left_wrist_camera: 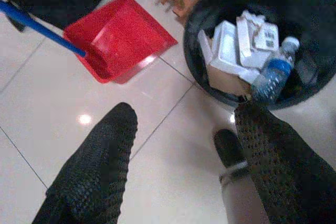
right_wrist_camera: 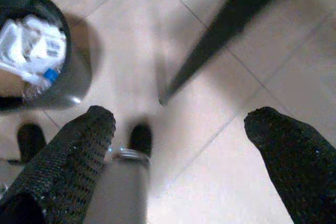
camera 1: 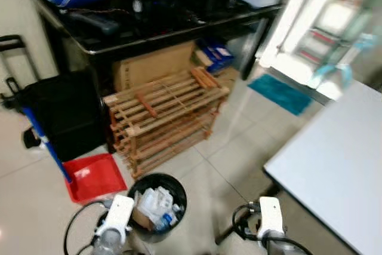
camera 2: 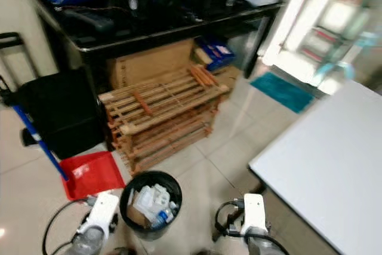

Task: Picking trash to rubbish bin

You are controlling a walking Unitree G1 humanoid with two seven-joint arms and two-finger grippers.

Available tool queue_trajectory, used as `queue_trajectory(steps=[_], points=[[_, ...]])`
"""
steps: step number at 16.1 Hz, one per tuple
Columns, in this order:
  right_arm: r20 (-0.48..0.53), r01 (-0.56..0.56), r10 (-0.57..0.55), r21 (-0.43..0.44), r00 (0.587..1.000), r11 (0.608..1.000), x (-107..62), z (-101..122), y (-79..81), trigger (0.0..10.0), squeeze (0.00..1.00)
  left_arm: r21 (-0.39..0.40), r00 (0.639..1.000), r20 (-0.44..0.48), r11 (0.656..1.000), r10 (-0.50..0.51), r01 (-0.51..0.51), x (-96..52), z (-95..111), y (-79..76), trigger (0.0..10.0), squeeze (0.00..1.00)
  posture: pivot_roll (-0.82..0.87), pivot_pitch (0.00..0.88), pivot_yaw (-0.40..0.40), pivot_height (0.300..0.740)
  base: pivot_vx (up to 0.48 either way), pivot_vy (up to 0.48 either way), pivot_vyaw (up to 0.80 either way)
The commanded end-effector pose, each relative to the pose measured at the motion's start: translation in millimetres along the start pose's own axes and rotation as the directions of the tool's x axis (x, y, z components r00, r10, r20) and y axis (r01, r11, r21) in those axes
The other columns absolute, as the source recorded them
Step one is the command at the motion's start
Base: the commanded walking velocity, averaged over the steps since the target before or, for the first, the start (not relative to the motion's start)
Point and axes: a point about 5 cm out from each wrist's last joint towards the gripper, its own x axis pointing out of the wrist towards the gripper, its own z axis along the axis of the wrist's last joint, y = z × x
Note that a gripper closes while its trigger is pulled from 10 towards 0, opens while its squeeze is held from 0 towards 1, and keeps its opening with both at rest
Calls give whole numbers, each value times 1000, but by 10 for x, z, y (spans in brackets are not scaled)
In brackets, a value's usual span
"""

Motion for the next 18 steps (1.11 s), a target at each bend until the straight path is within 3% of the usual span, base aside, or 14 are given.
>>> queue_trajectory(steps=[1,15,18], points=[[39,16,-16,4,999,1000,8,110,-60,10000,0,-13,1000,-12,1000,-5,4,-19,-34,-68,10000,0,-46,32,-119,740,-300,0,0],[33,7,-7,-4,999,1000,4,86,-61,10000,0,-12,1000,-12,1000,-7,7,-24,-38,-87,10000,0,-50,44,-124,740,-304,0,0],[32,5,-5,-5,999,1000,4,86,-59,10000,0,2,1000,-19,1000,-4,4,-22,-41,-85,10000,0,-49,44,-126,740,0,0,0]])
